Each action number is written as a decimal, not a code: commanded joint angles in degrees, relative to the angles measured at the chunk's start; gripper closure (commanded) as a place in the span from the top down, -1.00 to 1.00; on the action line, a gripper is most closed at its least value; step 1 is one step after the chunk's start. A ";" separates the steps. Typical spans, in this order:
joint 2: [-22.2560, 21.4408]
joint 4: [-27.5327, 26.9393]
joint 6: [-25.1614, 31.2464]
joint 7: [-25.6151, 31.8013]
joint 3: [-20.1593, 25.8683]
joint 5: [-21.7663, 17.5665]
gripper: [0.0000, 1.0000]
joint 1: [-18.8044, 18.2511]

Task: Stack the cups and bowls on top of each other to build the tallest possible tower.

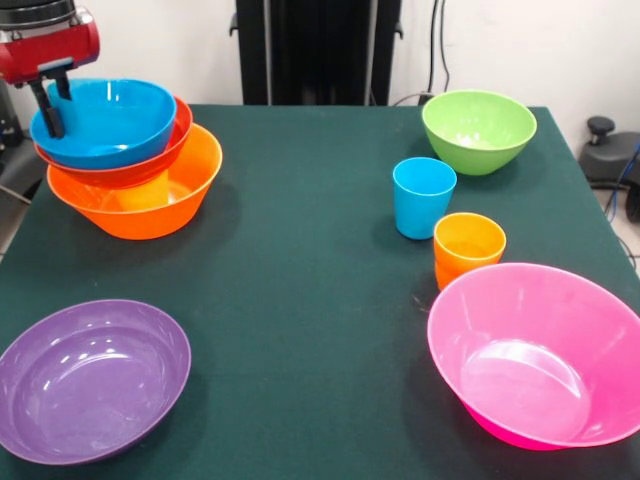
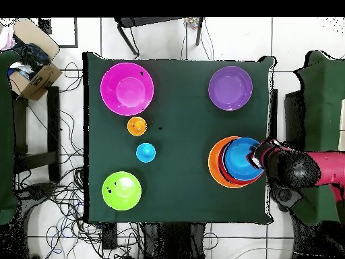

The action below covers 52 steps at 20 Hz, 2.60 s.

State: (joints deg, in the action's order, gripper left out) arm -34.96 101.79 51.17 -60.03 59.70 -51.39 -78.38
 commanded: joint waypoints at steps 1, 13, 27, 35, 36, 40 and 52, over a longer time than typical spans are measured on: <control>-1.49 3.51 -2.90 6.45 -3.39 -3.33 -1.00 3.02; -0.95 2.86 -2.32 7.71 -3.39 -3.06 -1.00 2.53; -0.79 4.10 -3.23 6.93 -3.30 -3.64 1.00 3.07; -0.57 3.88 -3.28 7.69 -2.43 -2.54 1.00 2.30; -0.62 3.78 -3.15 7.65 -2.46 -2.51 1.00 2.40; -1.37 4.06 -2.58 7.59 -2.24 -2.06 1.00 2.41; -3.16 6.18 -2.98 5.78 -2.17 -1.60 1.00 2.26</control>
State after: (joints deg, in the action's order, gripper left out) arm -36.09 102.98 51.15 -60.03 59.70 -51.32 -78.30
